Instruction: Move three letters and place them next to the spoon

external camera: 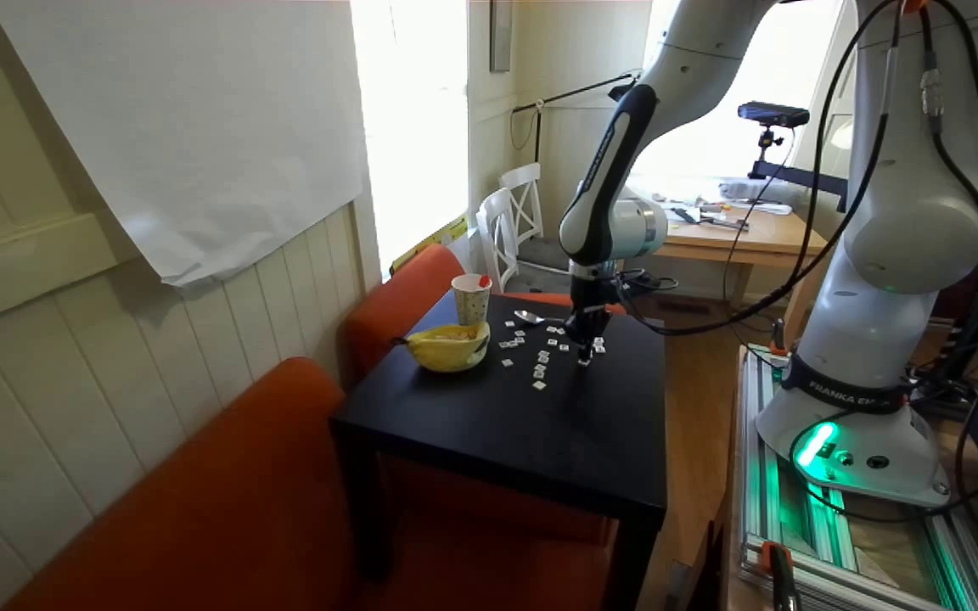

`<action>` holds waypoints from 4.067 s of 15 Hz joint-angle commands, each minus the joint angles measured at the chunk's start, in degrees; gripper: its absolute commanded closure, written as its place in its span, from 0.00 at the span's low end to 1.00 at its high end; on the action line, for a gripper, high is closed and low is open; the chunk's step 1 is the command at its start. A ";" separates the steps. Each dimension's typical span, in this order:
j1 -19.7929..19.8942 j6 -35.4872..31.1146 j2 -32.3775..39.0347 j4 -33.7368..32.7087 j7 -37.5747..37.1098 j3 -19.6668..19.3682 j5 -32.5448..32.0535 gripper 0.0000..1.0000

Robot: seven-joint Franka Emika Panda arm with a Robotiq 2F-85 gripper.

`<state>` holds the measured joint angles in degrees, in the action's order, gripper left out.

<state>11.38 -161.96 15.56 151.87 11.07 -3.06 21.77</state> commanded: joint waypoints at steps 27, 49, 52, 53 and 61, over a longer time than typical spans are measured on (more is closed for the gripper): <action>8.55 10.84 -6.76 -1.24 -1.37 0.11 7.44 0.99; 5.51 8.21 1.15 -2.66 12.15 3.04 12.61 0.99; 5.68 6.71 1.79 -2.69 11.52 3.58 12.01 0.99; 5.70 6.55 1.86 -2.75 11.41 3.60 11.90 0.99; 6.41 4.48 3.93 -4.91 8.43 2.07 10.35 0.99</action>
<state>16.96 -155.82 16.39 148.98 20.26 -0.79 32.02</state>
